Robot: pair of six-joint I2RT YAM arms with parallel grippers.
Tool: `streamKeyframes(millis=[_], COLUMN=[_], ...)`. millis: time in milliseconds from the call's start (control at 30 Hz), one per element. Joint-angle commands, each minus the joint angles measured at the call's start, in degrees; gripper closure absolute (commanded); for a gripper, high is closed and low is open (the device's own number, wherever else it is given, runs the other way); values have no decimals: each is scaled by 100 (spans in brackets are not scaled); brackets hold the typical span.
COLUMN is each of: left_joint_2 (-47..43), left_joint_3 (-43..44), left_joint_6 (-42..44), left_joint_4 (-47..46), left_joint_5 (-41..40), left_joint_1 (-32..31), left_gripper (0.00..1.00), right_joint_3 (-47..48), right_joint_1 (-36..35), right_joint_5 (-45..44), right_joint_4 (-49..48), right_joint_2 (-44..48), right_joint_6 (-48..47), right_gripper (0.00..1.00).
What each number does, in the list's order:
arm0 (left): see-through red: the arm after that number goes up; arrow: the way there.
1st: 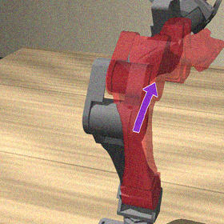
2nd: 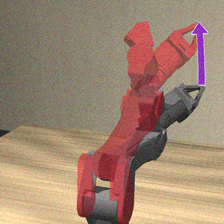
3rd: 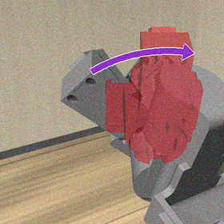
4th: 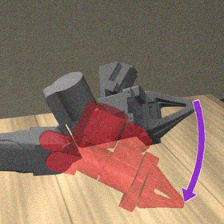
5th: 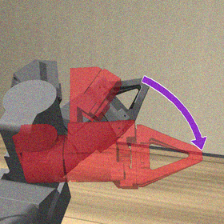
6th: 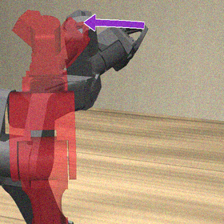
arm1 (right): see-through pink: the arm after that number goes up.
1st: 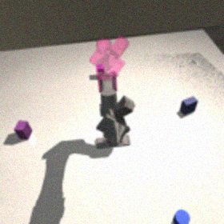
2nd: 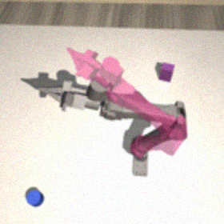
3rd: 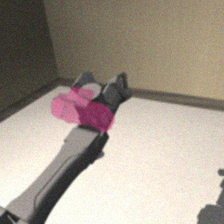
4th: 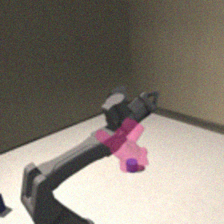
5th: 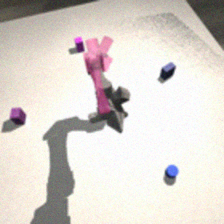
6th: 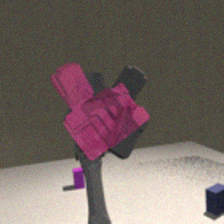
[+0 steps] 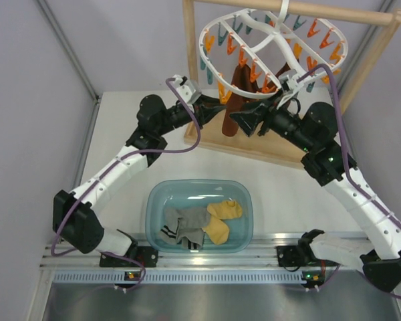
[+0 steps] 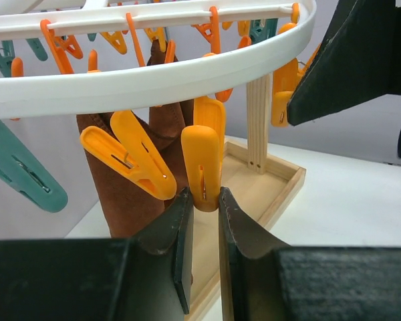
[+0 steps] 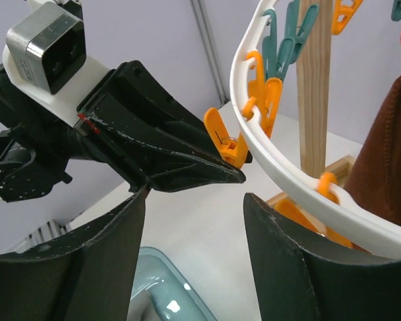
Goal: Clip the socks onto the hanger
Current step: Open the clamp at the hanger.
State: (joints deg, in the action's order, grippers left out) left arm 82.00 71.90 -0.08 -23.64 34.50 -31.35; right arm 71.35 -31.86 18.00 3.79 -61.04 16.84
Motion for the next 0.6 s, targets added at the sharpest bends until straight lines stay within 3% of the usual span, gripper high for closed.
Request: streamKeyframes(millis=[0, 133, 367, 567], left_joint_2=[-316, -386, -456, -474], left_joint_3=[325, 465, 755, 1098], left_joint_6=[113, 60, 34, 25], left_joint_4=[561, 852, 1476, 2055], left_joint_5=[-40, -48, -207, -453], left_joint_1=[-37, -46, -160, -301], left_gripper=[100, 100, 100, 100], right_joint_3=[406, 520, 503, 590], right_joint_1=[-355, -506, -681, -909], right_joint_5=[-296, -639, -1473, -1774], right_joint_4=[-335, -300, -502, -458], right_joint_2=[-31, -207, -444, -664], right_joint_6=[197, 276, 829, 1014], right_gripper=[40, 38, 22, 22])
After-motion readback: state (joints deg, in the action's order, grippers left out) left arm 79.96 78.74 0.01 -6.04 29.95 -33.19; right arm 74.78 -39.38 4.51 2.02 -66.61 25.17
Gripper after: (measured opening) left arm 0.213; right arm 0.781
